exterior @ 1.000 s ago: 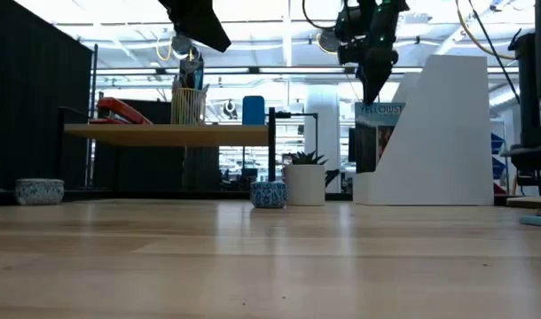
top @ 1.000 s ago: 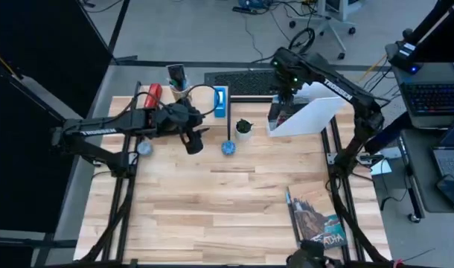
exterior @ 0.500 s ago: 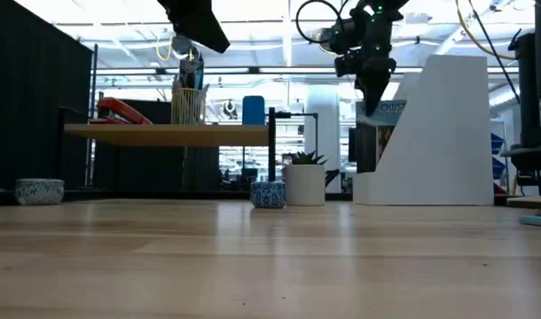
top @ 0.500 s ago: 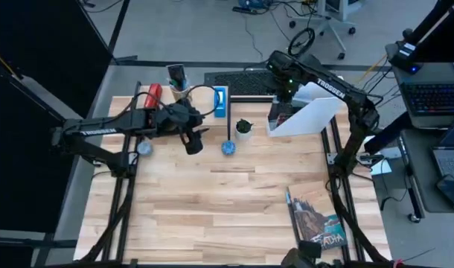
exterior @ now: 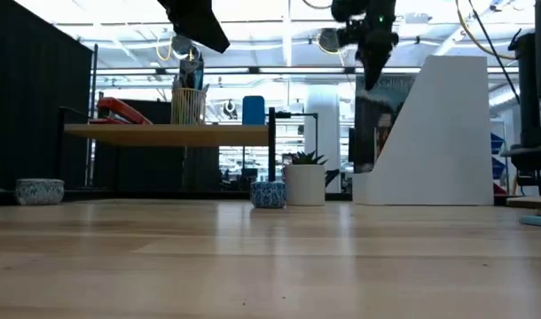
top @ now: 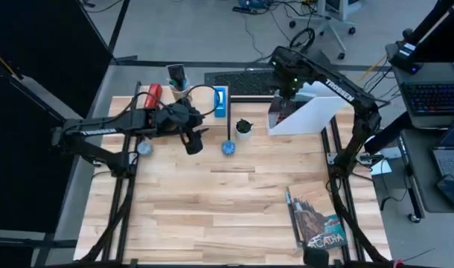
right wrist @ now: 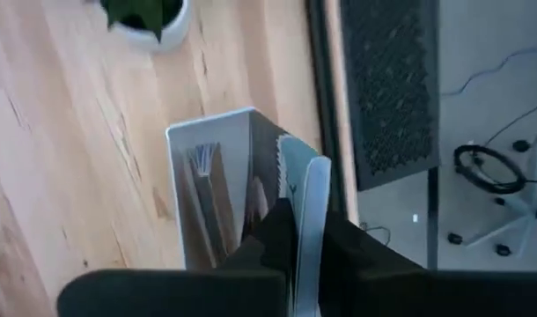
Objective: Stock shelves
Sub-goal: Remove the blue/brown book from the white book shelf
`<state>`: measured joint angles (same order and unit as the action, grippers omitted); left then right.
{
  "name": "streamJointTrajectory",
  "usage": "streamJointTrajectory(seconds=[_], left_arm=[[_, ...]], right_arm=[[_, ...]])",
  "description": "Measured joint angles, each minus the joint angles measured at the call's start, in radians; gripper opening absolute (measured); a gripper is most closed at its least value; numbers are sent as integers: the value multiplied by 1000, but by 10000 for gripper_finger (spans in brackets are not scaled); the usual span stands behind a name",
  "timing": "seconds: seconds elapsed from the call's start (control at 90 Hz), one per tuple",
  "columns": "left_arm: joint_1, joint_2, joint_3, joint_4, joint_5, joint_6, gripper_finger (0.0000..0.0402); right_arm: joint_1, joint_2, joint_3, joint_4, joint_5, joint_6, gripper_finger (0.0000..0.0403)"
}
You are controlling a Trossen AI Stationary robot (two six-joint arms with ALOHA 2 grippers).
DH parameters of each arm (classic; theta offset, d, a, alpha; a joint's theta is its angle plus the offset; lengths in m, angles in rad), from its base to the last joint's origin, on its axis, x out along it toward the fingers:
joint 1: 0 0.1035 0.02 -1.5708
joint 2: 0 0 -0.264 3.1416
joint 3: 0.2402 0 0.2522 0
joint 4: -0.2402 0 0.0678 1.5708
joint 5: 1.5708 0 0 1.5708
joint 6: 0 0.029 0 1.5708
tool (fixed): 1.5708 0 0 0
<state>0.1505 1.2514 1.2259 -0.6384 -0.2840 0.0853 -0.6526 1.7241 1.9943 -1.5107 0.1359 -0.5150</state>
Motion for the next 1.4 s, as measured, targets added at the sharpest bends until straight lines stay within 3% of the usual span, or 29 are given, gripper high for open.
streamJointTrajectory(seconds=[0.444,0.778,1.211,1.4], left_arm=[[0,0,0,0,0,8,194],[0,0,0,1,0,9,194],[0,0,0,0,0,9,194],[0,0,0,0,0,9,194]], right_arm=[[111,-2,357,-51,-6,95,10],[297,-24,357,-60,-20,222,9],[478,-25,347,-58,-502,564,9],[550,-25,243,-58,-617,625,9]])
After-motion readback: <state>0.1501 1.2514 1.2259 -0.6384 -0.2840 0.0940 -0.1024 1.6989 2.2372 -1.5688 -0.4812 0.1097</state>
